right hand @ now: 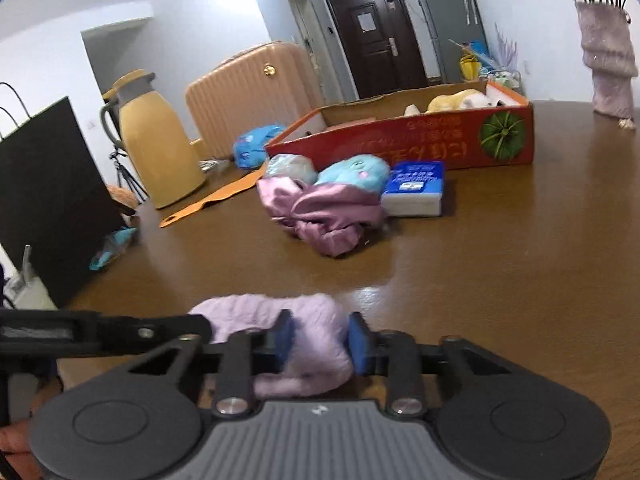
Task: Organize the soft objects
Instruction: 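Carry the lilac hair band into the cardboard box and release it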
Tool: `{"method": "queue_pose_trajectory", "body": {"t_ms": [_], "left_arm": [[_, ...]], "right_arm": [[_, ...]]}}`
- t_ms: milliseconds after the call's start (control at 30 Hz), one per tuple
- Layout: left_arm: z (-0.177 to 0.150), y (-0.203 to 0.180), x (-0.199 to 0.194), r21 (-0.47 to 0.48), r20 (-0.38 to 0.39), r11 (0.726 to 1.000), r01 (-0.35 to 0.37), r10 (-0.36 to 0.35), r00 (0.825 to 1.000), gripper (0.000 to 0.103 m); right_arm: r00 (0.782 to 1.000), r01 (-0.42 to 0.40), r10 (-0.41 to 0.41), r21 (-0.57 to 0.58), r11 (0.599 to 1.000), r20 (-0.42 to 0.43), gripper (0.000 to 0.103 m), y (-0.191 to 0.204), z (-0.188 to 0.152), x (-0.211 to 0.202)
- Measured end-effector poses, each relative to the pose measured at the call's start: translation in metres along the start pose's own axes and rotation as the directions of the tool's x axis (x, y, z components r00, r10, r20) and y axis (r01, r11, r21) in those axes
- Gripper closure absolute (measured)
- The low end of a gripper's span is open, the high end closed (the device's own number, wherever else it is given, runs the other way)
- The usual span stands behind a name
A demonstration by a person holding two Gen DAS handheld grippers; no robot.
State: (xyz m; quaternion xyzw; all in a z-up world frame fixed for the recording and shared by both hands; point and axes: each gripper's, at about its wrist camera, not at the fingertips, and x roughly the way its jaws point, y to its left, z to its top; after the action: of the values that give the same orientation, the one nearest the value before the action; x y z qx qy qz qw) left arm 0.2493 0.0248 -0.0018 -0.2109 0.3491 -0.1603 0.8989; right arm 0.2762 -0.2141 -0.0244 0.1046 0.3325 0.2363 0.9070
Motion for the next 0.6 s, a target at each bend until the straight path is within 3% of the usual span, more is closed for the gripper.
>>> {"method": "queue_pose_trajectory", "body": {"t_ms": [167,200,333,500,600], "left_arm": [[-0.004,0.002,0.004,0.003,-0.014,1.000,0.005,-0.005,1.000,0.078],[-0.002,0.001,0.004,0.005,-0.013,1.000,0.009,-0.009,1.000,0.079],[0.022,-0.010,-0.001,0.044,0.029,0.996,0.081,-0.082,0.996,0.081],[0.110,-0.027,0.009,0.163,0.131,0.977,0.135,-0.157,0.979,0.081],[0.176,-0.032,0.042,0.233,0.159,0.970,0.073,-0.112,0.981,0.081]], "right_arm": [[1.000,0.001,-0.001,0.027,1.000,0.001,0.079,-0.003,-0.010,-0.007],[1.000,-0.005,0.005,0.032,0.999,-0.004,0.085,-0.004,-0.009,-0.007],[0.999,-0.020,0.020,0.001,1.000,0.030,0.089,0.003,0.012,-0.018],[0.989,-0.028,0.040,-0.085,0.996,0.142,0.089,0.001,0.088,-0.013],[0.985,-0.054,0.066,-0.075,0.996,0.158,0.089,-0.014,0.156,0.021]]}}
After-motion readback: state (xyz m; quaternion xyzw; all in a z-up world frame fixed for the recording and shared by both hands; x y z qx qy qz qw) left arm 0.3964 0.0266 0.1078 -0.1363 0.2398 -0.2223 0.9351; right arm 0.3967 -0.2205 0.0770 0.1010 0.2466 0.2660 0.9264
